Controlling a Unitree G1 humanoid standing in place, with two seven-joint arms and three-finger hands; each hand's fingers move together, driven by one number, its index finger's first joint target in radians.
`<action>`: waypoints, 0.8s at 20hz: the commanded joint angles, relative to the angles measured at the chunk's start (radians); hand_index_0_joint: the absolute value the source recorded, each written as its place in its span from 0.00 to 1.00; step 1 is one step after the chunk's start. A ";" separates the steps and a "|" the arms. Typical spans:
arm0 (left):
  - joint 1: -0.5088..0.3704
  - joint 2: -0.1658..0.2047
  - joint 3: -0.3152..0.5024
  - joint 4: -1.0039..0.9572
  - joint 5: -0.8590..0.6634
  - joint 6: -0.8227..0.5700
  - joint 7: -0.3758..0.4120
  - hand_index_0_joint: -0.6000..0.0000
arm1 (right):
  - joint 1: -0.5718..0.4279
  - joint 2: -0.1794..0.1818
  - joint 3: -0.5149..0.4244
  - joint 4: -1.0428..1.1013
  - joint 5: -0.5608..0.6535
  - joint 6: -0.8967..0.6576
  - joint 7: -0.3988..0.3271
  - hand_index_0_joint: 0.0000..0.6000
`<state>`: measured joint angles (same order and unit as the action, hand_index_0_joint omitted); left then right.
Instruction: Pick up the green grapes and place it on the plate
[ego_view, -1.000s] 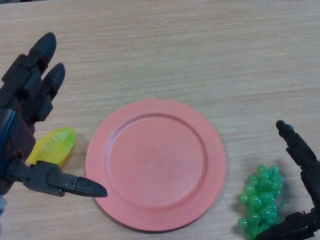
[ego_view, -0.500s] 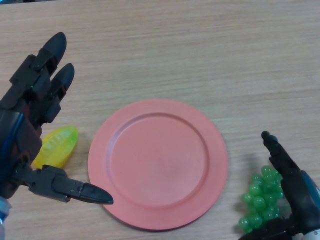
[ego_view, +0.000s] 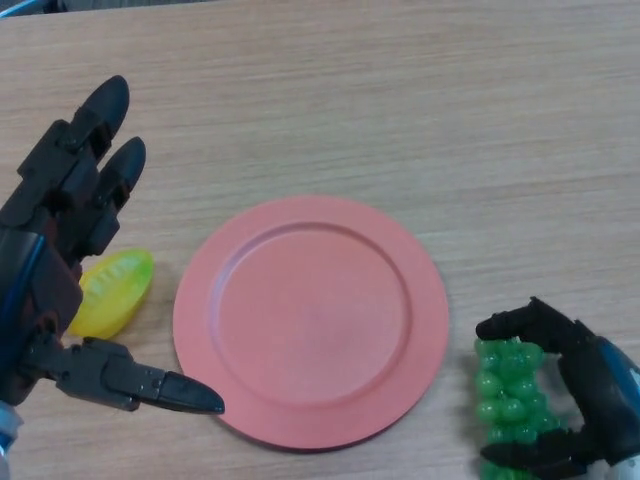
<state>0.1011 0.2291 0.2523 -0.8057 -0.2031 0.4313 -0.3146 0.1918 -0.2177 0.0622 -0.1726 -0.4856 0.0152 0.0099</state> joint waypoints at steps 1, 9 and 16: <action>-0.017 0.020 0.033 -0.042 0.002 -0.158 -0.002 1.00 | -0.023 -0.014 -0.070 -0.156 0.049 0.000 0.045 1.00; -0.035 0.031 0.047 -0.029 -0.024 -0.144 0.004 1.00 | -0.224 0.010 0.017 -0.491 0.105 0.315 0.162 1.00; -0.041 0.039 0.075 -0.002 -0.052 -0.164 0.003 1.00 | -0.300 0.024 0.070 -0.590 0.039 0.467 0.177 1.00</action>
<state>0.0834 0.2331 0.2594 -0.7652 -0.2276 0.4294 -0.3146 -0.0795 -0.1858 0.1661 -0.7043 -0.4124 0.5644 0.2220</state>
